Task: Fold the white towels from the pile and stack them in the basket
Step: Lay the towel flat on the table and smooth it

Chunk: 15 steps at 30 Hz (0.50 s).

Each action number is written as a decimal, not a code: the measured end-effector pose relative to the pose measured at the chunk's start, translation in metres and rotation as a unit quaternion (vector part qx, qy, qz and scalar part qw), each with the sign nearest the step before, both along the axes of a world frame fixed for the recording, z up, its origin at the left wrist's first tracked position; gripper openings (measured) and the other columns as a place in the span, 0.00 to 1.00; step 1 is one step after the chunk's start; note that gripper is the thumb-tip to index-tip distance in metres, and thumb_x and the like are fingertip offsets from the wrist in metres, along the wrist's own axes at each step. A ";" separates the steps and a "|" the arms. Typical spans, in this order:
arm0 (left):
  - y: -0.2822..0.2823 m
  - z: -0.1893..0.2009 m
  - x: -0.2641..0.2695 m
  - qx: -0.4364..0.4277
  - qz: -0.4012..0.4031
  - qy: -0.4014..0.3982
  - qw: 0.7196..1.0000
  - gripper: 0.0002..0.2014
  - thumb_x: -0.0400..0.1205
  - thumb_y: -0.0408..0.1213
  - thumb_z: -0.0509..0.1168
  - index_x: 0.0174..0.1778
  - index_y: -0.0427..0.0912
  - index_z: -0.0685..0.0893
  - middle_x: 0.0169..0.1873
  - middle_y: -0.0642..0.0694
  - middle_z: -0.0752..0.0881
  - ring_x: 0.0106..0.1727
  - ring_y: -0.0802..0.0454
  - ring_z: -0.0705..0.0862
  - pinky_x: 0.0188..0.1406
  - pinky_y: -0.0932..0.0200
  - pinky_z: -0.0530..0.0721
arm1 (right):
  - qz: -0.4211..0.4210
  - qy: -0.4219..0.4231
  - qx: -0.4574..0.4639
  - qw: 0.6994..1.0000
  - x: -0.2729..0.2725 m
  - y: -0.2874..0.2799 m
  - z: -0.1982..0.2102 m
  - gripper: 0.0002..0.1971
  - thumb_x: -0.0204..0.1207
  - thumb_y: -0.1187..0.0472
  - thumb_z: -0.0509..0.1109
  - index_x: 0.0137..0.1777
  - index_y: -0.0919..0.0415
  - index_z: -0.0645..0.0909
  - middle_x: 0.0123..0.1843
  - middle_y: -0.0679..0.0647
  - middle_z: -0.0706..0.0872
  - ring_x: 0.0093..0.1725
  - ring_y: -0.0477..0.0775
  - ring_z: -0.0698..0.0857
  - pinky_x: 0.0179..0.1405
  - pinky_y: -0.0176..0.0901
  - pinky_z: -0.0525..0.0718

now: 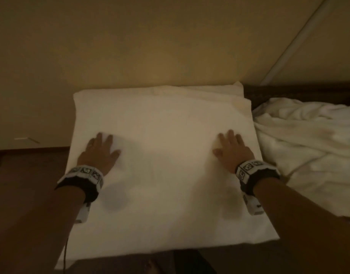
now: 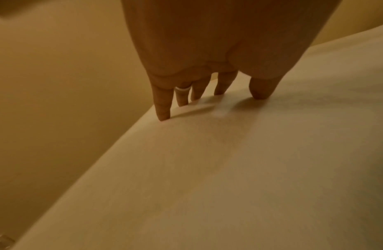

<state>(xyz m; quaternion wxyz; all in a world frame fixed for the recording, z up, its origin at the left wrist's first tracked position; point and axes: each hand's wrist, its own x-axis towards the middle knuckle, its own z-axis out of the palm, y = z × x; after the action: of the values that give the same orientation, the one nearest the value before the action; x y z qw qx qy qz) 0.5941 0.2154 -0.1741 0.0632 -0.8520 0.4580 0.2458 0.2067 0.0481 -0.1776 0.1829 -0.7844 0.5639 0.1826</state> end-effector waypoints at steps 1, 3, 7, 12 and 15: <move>0.018 0.001 -0.005 0.007 -0.010 0.007 1.000 0.35 0.86 0.60 0.50 0.87 0.54 0.47 0.87 0.47 0.41 0.86 0.41 0.47 0.84 0.40 0.55 | -0.001 0.006 0.008 1.000 -0.008 0.018 0.001 0.34 0.84 0.39 0.50 0.85 0.46 0.42 0.88 0.54 0.39 0.86 0.65 0.44 0.80 0.68 0.60; 0.052 0.004 -0.015 0.021 -0.029 0.019 0.999 0.38 0.85 0.63 0.52 0.87 0.56 0.44 0.87 0.48 0.39 0.86 0.40 0.46 0.84 0.40 0.54 | -0.003 0.013 0.024 1.000 -0.025 0.053 0.003 0.36 0.82 0.36 0.52 0.85 0.44 0.40 0.87 0.55 0.37 0.85 0.68 0.43 0.79 0.69 0.61; 0.108 0.004 -0.031 0.054 -0.042 0.027 0.997 0.43 0.79 0.72 0.53 0.83 0.67 0.36 0.85 0.52 0.32 0.86 0.39 0.41 0.82 0.32 0.56 | 0.009 0.036 0.054 0.998 -0.054 0.110 0.002 0.40 0.78 0.30 0.53 0.82 0.38 0.35 0.86 0.58 0.34 0.84 0.74 0.42 0.79 0.70 0.59; 0.109 0.004 -0.029 0.079 -0.043 0.022 0.996 0.44 0.76 0.76 0.51 0.80 0.71 0.32 0.83 0.54 0.27 0.86 0.40 0.37 0.79 0.27 0.56 | -0.017 0.034 0.094 0.995 -0.050 0.106 0.008 0.42 0.77 0.30 0.57 0.82 0.33 0.33 0.85 0.56 0.28 0.83 0.73 0.36 0.80 0.70 0.54; 0.081 0.002 -0.016 0.092 -0.044 0.034 0.994 0.44 0.76 0.76 0.52 0.80 0.72 0.32 0.83 0.54 0.26 0.86 0.39 0.37 0.78 0.25 0.57 | -0.025 0.038 0.098 0.994 -0.039 0.082 0.009 0.42 0.77 0.30 0.58 0.82 0.32 0.34 0.85 0.55 0.27 0.83 0.72 0.35 0.80 0.71 0.54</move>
<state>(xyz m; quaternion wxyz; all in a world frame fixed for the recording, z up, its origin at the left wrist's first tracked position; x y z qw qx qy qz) 0.5778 0.2968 -0.1724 0.1359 -0.8125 0.4727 0.3128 0.1679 0.1297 -0.1684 0.2418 -0.7408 0.5693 0.2620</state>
